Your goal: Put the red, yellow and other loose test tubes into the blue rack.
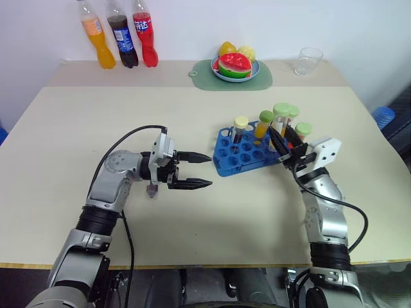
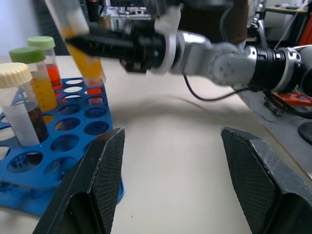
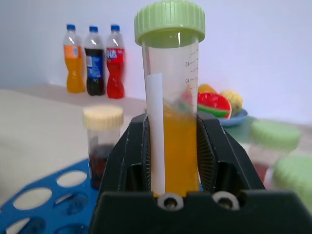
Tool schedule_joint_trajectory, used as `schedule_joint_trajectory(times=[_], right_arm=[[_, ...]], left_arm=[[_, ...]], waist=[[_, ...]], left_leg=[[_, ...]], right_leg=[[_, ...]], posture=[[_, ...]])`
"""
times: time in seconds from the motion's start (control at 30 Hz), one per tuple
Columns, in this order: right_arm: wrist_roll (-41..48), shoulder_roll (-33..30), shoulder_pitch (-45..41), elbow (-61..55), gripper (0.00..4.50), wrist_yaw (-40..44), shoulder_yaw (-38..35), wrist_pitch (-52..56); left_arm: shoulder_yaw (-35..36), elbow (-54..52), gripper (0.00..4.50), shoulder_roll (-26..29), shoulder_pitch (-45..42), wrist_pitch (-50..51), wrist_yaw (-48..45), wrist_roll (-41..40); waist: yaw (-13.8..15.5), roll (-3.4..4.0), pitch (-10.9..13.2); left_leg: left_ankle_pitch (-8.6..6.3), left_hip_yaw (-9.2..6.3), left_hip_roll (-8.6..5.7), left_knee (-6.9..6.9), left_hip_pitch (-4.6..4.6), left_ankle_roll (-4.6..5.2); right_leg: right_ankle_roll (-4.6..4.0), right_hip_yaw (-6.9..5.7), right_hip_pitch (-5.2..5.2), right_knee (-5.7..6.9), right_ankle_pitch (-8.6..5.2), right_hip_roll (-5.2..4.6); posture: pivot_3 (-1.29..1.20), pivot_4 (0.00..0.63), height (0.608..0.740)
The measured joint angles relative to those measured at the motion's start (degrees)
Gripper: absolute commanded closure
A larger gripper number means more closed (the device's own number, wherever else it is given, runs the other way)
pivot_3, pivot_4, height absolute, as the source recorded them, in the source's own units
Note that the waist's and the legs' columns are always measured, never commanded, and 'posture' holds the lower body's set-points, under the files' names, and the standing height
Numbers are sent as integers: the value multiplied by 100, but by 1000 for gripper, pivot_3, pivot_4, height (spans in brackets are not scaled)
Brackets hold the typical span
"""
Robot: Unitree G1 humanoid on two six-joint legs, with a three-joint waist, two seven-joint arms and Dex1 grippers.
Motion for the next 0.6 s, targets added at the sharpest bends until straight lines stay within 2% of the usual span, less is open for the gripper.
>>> schedule_joint_trajectory(times=[0.6], right_arm=[[-17,39,-176,1086,3730,-466,293,-1051]], left_arm=[[47,-69,1245,123,50,5,251,-6]], waist=[[-18,0,-1]], left_leg=[[0,1,2,-1,12,0]], right_leg=[[2,2,7,4,1,2]], posture=[[0,150,740]])
